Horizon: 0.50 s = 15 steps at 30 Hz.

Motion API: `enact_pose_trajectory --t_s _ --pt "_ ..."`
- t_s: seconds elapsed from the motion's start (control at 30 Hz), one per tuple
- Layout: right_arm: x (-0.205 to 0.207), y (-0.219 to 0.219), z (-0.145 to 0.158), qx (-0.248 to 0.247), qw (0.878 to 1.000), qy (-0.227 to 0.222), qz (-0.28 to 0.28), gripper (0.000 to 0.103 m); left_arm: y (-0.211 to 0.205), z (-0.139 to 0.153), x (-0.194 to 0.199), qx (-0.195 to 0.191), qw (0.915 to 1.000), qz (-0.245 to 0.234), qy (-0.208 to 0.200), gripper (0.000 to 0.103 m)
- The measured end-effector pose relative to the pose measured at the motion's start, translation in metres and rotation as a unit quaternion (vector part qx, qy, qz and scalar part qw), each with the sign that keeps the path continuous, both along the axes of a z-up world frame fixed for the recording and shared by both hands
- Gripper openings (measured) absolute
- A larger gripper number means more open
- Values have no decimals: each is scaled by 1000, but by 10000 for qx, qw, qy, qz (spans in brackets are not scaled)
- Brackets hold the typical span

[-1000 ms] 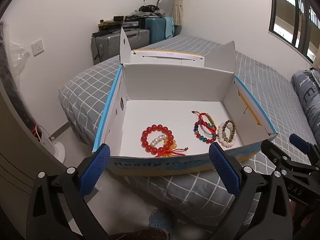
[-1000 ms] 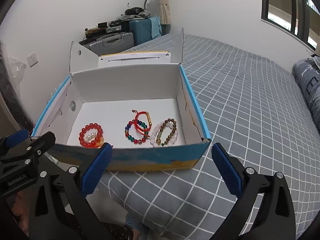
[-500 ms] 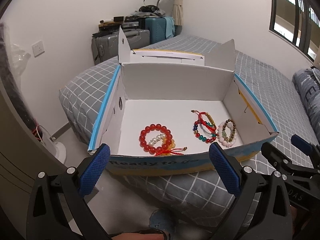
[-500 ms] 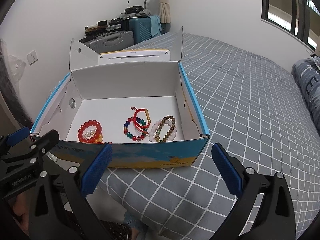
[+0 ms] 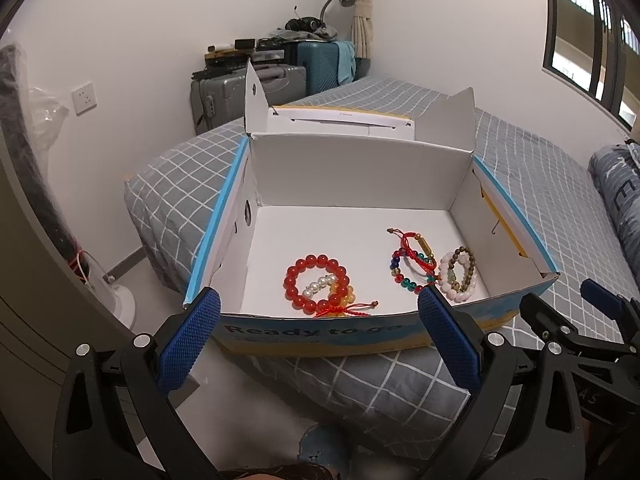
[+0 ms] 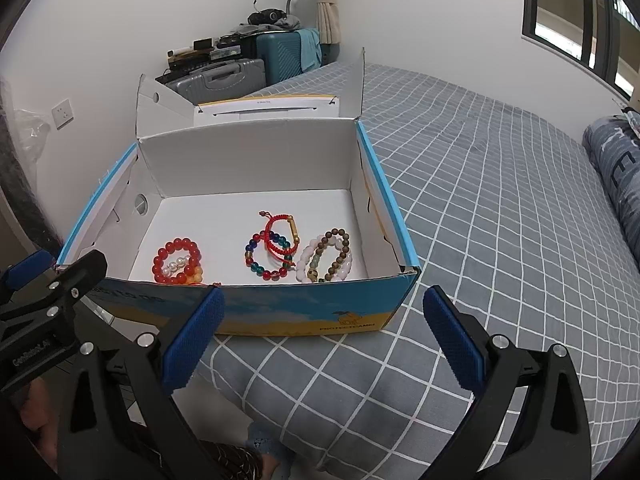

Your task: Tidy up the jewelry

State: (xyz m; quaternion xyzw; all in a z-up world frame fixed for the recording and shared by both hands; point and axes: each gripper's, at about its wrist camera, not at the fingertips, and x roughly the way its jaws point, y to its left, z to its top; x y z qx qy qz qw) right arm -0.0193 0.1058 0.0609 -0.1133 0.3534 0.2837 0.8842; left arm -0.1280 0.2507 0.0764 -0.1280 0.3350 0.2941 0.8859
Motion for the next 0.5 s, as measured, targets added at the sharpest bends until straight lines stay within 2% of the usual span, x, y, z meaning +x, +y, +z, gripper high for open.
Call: enact_pose_trajectory --t_s 0.5 --pt "0 0 0 9 10000 -1 -6 95 1 -5 2 -148 9997 -40 184 97"
